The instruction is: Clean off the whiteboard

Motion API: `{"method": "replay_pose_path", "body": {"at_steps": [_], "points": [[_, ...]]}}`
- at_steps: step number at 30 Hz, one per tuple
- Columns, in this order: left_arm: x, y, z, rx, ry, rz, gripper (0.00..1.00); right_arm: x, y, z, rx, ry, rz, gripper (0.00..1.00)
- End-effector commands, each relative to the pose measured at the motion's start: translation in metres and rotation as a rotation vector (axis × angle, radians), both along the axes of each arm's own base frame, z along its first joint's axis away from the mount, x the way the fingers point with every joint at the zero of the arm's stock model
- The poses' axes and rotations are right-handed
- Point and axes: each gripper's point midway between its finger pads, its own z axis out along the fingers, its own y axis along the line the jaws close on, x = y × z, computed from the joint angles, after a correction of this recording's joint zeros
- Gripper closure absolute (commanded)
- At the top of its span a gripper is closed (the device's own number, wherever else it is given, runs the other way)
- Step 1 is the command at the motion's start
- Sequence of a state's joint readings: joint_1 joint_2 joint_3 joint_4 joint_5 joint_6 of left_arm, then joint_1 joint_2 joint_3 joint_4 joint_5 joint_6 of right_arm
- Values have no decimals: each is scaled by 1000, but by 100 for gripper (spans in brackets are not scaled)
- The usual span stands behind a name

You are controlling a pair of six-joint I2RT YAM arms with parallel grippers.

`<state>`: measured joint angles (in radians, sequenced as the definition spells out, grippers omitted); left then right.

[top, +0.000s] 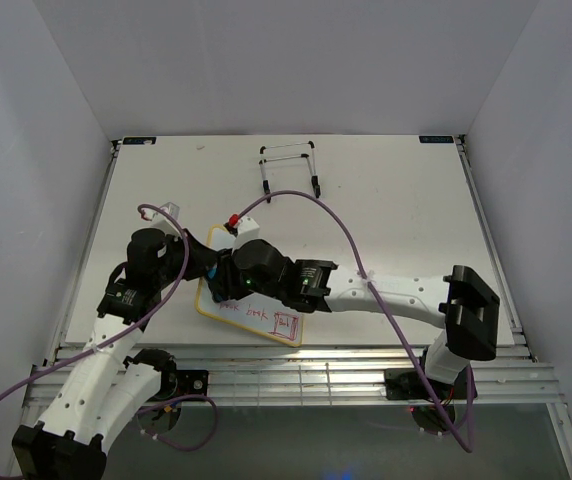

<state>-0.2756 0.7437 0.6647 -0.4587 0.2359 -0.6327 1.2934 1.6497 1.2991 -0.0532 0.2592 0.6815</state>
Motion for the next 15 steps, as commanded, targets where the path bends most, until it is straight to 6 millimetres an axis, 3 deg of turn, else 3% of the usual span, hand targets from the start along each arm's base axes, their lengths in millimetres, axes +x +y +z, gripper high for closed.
{"method": "replay_pose_path", "body": {"at_steps": [1, 6, 15], "points": [[-12, 1, -18, 105, 12, -70, 100, -22, 22, -2, 7, 43, 49, 92], [-9, 9, -18, 124, 16, -20, 100, -34, 15, -18, 11, 88, 11, 92], [-9, 14, -17, 128, 14, 12, 100, -37, -30, -72, -23, 194, -142, 92]]}}
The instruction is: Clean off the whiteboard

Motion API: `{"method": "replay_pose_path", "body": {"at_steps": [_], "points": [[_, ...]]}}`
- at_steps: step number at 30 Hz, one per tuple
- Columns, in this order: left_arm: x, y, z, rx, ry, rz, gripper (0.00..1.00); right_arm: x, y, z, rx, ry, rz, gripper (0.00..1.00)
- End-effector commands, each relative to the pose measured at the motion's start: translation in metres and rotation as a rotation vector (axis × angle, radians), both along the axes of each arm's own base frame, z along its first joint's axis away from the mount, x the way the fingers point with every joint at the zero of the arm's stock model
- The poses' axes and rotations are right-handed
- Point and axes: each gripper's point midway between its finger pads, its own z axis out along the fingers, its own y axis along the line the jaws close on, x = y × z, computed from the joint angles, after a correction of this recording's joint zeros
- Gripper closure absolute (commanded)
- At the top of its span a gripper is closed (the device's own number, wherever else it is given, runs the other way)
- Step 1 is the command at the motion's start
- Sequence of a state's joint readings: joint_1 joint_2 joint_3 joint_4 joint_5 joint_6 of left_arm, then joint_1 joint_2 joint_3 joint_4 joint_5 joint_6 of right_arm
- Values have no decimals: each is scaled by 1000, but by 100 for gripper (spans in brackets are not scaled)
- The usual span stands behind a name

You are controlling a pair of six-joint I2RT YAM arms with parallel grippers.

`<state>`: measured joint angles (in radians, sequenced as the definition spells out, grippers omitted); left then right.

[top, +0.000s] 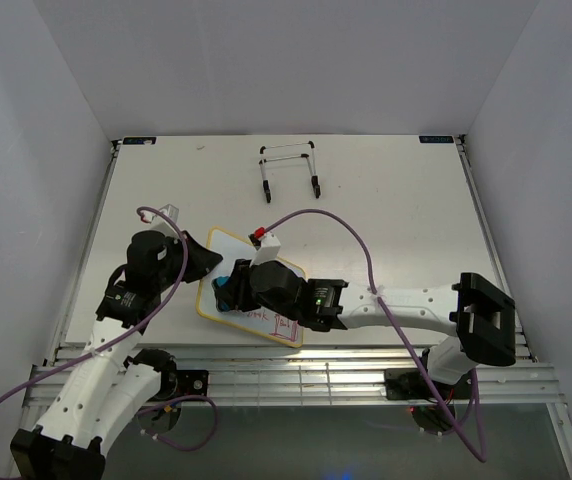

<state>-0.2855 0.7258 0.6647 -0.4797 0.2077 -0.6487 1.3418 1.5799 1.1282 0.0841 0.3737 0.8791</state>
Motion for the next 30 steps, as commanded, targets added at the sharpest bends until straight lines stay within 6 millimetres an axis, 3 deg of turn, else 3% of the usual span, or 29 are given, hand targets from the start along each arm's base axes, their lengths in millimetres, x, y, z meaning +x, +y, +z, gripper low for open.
{"method": "replay_pose_path", "body": {"at_steps": [1, 9, 20, 25, 27, 30], "points": [[-6, 12, -14, 127, -1, -7, 100, -25, -20, -65, -127, 123, -1, 92], [-6, 19, -10, 131, -14, 35, 100, -26, -52, -101, -258, 162, -68, 92], [-7, 16, -10, 125, -13, 21, 100, -32, -85, -134, -350, 197, -95, 92], [-7, 16, -10, 124, -18, 21, 100, -36, -69, -117, -308, 193, -44, 92], [-7, 16, -9, 123, -19, 20, 100, -40, -49, -94, -251, 174, -11, 92], [-7, 16, -10, 124, -18, 21, 100, -44, -29, -74, -219, 146, 34, 92]]}}
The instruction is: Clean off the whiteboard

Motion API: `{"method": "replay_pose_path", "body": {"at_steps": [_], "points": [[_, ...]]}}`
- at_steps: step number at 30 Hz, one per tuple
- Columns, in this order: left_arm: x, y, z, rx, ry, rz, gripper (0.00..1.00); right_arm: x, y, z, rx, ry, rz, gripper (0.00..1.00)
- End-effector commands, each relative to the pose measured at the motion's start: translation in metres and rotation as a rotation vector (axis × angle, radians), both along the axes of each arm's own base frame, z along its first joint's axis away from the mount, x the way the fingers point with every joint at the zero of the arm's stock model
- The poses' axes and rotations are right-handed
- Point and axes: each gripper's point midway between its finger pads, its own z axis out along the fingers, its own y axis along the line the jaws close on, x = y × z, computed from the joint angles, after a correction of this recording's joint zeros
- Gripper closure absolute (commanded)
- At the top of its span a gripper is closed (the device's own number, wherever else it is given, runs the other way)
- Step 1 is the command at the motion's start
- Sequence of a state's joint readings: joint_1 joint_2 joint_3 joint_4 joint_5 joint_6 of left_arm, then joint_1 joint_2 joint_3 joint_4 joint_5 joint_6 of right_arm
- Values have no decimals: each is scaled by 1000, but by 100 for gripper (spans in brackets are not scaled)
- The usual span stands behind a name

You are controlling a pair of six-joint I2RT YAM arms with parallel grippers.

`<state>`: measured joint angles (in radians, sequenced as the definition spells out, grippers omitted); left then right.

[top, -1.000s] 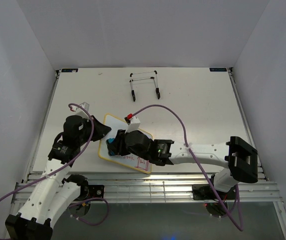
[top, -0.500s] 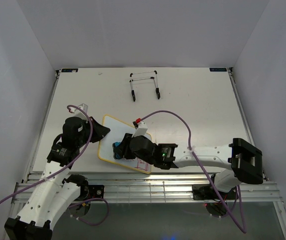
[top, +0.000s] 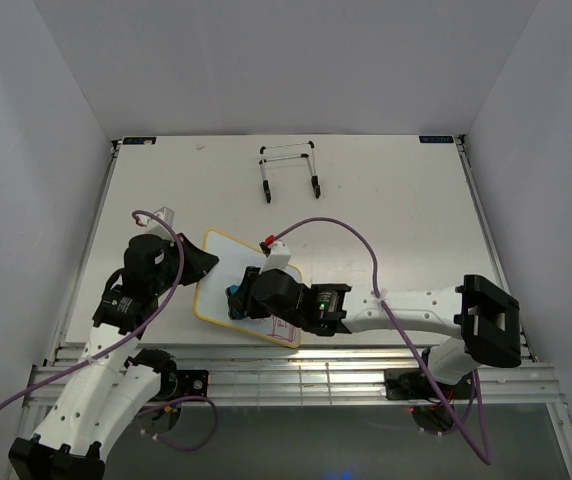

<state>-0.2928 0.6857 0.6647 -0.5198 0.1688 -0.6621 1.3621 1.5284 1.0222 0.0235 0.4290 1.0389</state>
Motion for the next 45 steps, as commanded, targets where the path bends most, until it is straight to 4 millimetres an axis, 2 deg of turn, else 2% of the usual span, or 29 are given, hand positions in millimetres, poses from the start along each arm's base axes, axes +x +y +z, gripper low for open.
{"method": "replay_pose_path", "body": {"at_steps": [1, 7, 10, 14, 20, 21, 23, 24, 27, 28, 30, 31, 37, 40, 45], "points": [[-1, 10, -10, 115, -18, -15, 100, -34, 12, -26, -137, 27, 150, 92], [-2, 10, -10, 116, -22, -12, 100, -31, 49, 19, -58, -31, 195, 92], [-2, 10, -10, 116, -22, -12, 100, -29, 56, 28, -47, -50, 200, 92], [-1, 11, -11, 117, -20, -11, 100, -29, 69, 52, 0, -73, 218, 92], [-1, 10, -11, 117, -18, -12, 100, -36, 68, 23, -31, -26, 237, 92], [-1, 10, -11, 117, -17, -12, 100, -36, 61, 5, -64, -12, 234, 92], [-1, 10, -11, 119, -17, -13, 100, -37, 51, -12, -91, 13, 211, 92], [-1, 10, -10, 116, -19, -12, 100, -38, 37, -30, -128, 28, 200, 92], [-1, 10, -11, 118, -19, -13, 100, -37, 18, -49, -157, 49, 163, 92], [-1, 10, -11, 117, -18, -12, 100, -39, 7, -64, -192, 60, 157, 92], [-1, 10, -11, 117, -18, -12, 100, -39, -3, -73, -210, 73, 141, 92], [-1, 10, -11, 117, -18, -12, 100, -40, -14, -86, -239, 86, 132, 92], [-1, 10, -11, 117, -18, -12, 100, -41, -45, -114, -293, 120, 85, 92], [-2, 10, -11, 117, -17, -16, 100, -40, -68, -135, -342, 136, 53, 92], [-1, 9, -11, 116, -16, -18, 100, -35, -87, -152, -389, 135, 17, 92]]}}
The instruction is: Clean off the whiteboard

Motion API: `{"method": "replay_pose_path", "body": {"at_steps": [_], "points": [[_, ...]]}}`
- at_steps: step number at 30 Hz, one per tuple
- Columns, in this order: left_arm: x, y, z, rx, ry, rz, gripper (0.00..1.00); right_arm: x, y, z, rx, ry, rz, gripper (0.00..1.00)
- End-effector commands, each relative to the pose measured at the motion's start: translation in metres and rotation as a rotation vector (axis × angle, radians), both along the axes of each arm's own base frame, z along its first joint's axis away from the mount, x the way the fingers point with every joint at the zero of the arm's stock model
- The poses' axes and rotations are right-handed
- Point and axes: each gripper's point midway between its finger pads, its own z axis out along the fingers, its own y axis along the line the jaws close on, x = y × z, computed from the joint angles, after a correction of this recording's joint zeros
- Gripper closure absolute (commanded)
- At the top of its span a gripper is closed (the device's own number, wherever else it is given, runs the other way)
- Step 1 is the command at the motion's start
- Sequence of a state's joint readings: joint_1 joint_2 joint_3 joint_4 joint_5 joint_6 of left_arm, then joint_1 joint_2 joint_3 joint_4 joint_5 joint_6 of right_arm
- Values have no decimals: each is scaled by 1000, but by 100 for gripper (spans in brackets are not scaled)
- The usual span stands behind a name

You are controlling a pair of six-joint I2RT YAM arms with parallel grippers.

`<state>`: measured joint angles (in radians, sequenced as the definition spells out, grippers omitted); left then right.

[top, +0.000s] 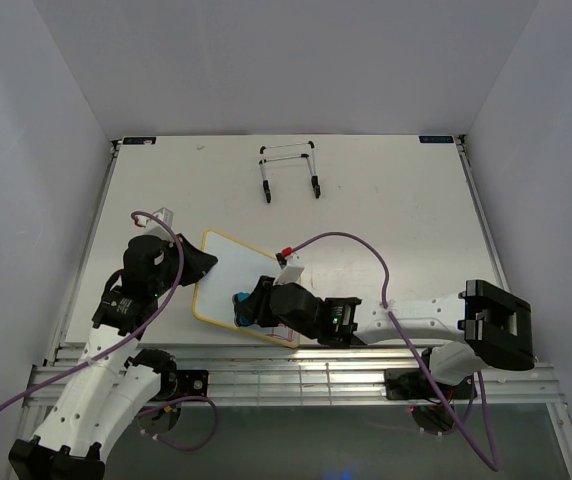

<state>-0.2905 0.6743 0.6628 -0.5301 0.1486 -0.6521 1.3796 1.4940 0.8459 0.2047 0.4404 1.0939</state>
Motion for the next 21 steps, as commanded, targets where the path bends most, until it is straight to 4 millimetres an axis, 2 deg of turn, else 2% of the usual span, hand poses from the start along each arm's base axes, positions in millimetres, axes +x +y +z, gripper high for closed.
{"method": "replay_pose_path", "body": {"at_steps": [1, 8, 12, 21], "points": [[-1, 4, -11, 98, -8, -35, 100, -23, -78, -132, -466, 113, 37, 92], [-1, 4, -12, 100, -2, -35, 100, -22, -97, -160, -524, 153, 32, 92], [-1, 5, -12, 101, -5, -33, 100, -25, -101, -169, -516, 173, 34, 92], [1, 14, -10, 121, -5, 23, 100, -37, -126, -188, -540, 225, 34, 92]]}}
